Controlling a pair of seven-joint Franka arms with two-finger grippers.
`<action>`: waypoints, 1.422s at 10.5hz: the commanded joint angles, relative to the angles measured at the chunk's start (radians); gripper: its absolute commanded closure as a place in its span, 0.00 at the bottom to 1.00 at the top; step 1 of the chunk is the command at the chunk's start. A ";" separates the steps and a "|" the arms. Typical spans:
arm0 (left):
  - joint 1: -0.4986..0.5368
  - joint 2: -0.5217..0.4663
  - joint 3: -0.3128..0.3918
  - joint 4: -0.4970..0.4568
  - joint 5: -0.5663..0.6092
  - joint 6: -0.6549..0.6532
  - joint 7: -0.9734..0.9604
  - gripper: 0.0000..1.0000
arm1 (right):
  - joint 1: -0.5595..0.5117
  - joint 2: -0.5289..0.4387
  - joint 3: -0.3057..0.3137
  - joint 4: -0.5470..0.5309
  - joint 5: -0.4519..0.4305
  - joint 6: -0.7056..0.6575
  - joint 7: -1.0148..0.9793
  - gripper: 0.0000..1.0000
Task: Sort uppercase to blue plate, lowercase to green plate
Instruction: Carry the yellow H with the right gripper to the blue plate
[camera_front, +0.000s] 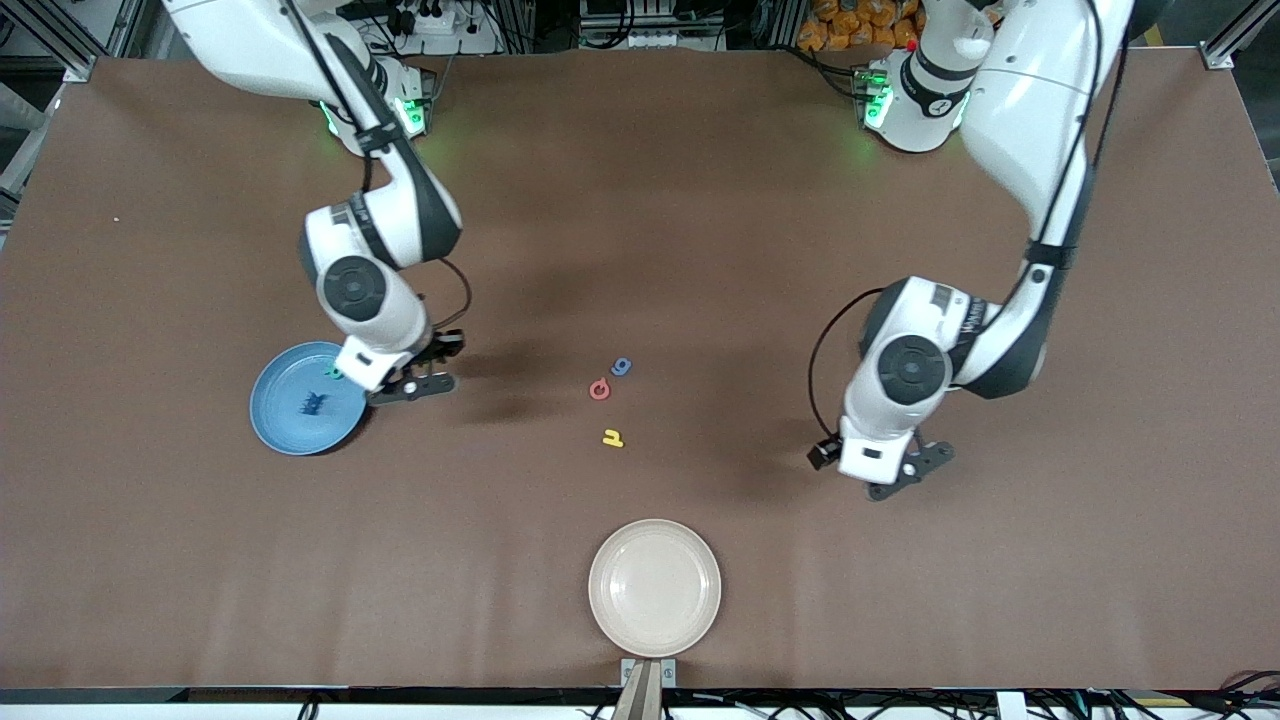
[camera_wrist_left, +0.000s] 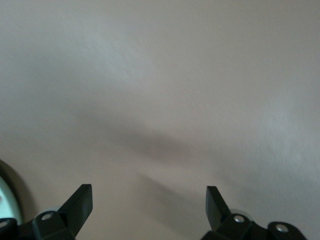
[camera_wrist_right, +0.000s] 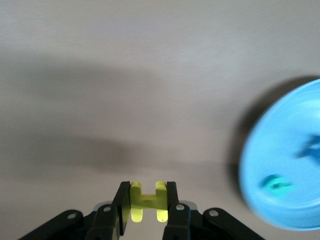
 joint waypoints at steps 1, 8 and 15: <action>-0.068 0.024 0.009 0.007 0.035 0.012 -0.068 0.00 | -0.010 0.001 -0.070 0.026 -0.012 -0.015 -0.191 0.83; -0.240 0.068 0.004 0.043 0.021 0.014 -0.477 0.00 | -0.170 0.154 -0.081 0.086 -0.012 0.213 -0.538 0.83; -0.380 0.142 -0.001 0.138 -0.138 0.090 -0.588 0.00 | -0.215 0.192 -0.085 0.127 0.006 0.113 -0.688 0.83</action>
